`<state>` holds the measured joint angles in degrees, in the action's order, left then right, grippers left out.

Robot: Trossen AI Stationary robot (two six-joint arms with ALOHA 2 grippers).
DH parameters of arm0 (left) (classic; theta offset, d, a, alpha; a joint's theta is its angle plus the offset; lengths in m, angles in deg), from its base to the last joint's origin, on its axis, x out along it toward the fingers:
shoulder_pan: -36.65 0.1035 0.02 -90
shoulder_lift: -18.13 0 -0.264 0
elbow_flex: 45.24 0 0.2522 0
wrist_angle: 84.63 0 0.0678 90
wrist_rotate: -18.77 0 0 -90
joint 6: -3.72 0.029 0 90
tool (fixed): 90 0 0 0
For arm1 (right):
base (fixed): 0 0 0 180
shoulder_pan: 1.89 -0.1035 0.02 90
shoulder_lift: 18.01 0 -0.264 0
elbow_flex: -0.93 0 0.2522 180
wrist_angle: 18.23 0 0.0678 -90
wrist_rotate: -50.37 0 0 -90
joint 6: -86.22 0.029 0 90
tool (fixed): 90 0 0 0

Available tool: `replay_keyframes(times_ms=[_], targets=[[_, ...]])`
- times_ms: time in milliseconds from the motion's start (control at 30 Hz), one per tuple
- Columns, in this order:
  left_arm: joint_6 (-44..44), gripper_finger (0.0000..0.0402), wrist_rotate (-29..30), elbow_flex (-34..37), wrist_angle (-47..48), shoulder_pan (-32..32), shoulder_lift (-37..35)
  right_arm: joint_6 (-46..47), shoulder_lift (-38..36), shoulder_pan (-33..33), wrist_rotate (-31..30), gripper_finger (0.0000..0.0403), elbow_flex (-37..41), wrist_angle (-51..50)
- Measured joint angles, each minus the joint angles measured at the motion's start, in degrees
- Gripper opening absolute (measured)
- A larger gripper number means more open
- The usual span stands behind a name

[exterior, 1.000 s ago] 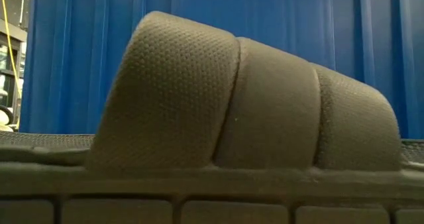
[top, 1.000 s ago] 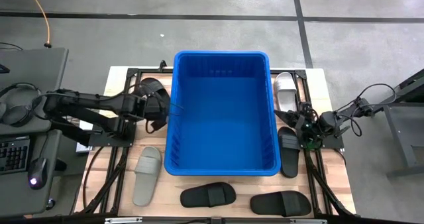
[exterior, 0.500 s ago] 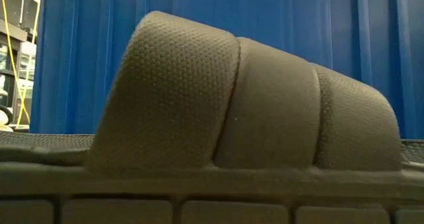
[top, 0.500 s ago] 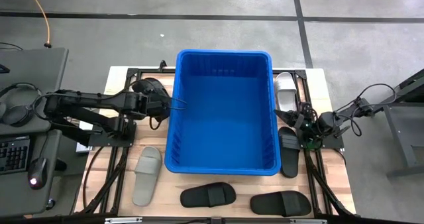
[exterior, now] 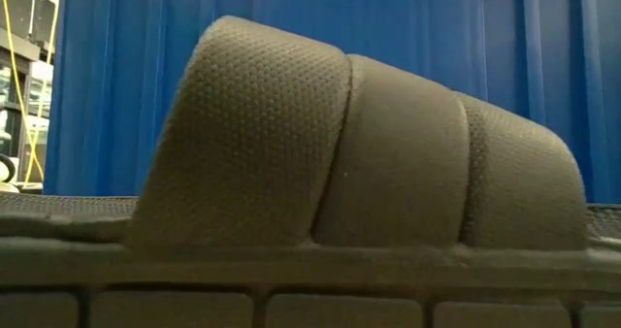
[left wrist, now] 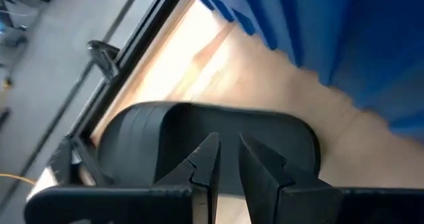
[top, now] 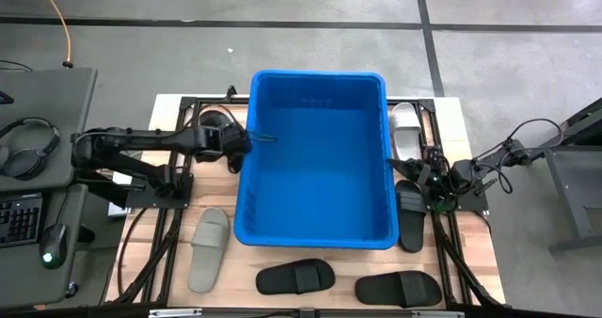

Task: Pick and place slides into bin
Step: Put the black slide into the blue container

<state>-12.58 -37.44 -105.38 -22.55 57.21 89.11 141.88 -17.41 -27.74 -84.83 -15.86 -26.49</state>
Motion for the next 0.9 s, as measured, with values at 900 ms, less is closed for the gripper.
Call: replay_keyframes(times_ms=[900], targets=[[-4.48, 0.0047, -6.56, -4.42, 10.05, 1.55, -0.40, -0.57, 0.05, -0.02, -0.17, 0.0000, 0.00, -0.07]])
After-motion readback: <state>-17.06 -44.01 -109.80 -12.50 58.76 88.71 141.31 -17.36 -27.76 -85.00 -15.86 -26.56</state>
